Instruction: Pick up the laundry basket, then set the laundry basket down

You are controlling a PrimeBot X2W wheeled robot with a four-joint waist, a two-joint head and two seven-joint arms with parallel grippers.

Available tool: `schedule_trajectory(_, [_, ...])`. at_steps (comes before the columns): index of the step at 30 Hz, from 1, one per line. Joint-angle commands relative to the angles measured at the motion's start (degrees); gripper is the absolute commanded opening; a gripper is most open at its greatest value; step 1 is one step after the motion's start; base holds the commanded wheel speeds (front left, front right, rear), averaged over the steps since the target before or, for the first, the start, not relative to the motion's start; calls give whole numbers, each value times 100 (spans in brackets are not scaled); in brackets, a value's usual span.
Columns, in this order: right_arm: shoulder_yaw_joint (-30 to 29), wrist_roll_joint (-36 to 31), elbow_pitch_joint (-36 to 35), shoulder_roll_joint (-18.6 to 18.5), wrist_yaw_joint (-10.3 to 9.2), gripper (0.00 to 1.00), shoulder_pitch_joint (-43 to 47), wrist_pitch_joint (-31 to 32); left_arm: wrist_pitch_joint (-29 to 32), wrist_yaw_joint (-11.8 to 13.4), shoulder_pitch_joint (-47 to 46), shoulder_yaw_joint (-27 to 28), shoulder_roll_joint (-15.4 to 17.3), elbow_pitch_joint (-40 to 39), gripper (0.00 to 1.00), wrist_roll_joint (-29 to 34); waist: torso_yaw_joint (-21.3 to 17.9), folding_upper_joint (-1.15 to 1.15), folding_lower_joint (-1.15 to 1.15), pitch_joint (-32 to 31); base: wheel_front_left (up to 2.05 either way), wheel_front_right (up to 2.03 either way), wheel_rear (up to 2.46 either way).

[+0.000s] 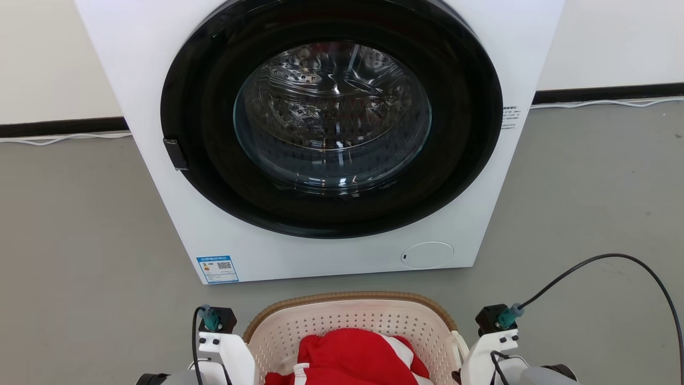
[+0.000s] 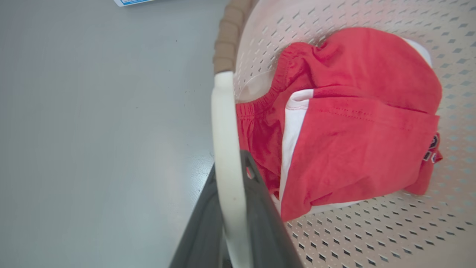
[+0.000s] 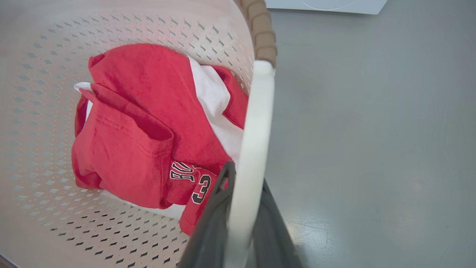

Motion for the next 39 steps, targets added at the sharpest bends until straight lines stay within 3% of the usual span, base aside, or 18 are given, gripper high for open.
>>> schedule_trajectory(1, [62,47,-94,25,42,0,-105,-63,-61,-42,-174,86,126,-108,0,-21,-3,0,0,2,0,0,0])
schedule_trajectory(39, [394,366,-135,2,42,0,-241,-334,-191,-42,-295,-185,189,-37,0,-284,-20,0,0,156,0,0,0])
